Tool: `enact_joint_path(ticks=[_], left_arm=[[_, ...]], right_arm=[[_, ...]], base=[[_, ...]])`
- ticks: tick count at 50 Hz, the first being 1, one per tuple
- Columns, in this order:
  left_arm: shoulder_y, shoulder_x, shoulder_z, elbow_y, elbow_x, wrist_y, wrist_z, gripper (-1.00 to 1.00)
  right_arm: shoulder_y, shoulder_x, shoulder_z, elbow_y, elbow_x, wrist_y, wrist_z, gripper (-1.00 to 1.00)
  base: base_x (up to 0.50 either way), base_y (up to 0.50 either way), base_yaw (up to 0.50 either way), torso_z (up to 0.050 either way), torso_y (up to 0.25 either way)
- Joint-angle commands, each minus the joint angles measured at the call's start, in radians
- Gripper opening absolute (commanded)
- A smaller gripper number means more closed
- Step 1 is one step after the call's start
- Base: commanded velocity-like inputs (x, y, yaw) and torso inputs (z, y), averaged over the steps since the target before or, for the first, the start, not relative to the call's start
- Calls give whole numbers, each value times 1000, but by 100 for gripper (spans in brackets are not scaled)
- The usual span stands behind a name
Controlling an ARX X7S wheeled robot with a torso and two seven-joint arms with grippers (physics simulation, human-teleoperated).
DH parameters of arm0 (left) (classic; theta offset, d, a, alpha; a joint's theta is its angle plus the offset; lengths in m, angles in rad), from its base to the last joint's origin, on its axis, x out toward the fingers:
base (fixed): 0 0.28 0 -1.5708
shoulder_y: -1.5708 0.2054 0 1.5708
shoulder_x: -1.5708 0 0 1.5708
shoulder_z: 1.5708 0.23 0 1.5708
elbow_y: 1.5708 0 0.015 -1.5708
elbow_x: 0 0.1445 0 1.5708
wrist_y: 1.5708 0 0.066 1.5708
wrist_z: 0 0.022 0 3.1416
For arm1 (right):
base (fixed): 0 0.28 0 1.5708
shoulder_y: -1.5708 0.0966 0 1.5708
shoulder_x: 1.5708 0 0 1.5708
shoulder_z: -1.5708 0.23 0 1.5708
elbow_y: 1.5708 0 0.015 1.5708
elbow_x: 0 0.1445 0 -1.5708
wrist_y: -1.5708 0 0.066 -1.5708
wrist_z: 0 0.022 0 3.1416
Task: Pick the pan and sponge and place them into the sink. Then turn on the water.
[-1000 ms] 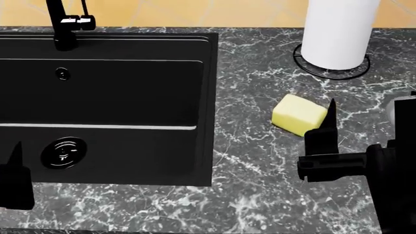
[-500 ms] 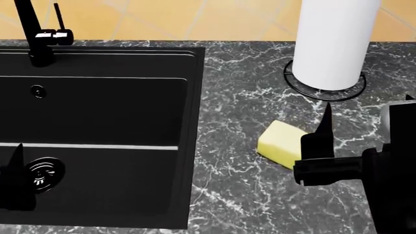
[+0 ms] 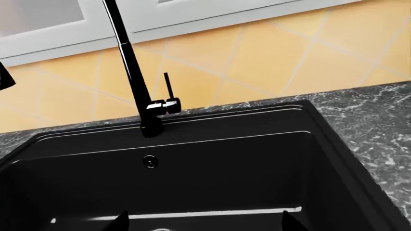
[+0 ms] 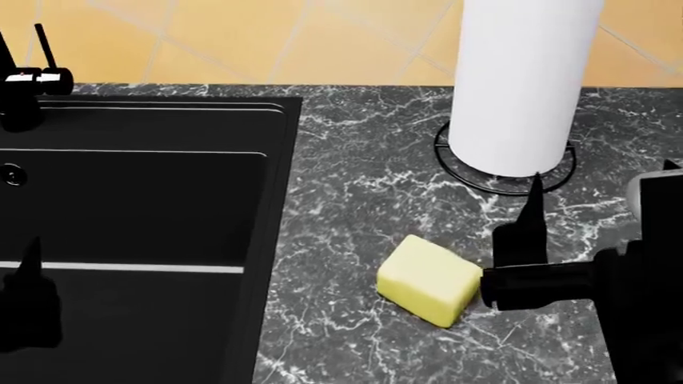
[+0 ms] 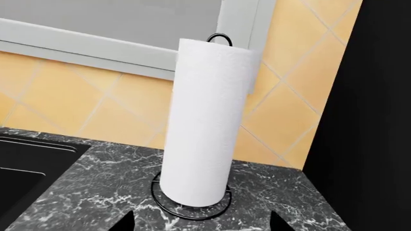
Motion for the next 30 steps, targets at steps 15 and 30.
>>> enact_joint_path(ticks=[15, 30], left_arm=[[-1, 12, -46, -6, -28, -2, 25, 100], [-6, 15, 6, -38, -11, 34, 6, 100]], right_arm=[[-3, -18, 4, 1, 10, -7, -13, 100], [10, -6, 22, 35, 89, 36, -76, 100]], base=[[195, -39, 0, 0, 1], [129, 0, 0, 0, 1]])
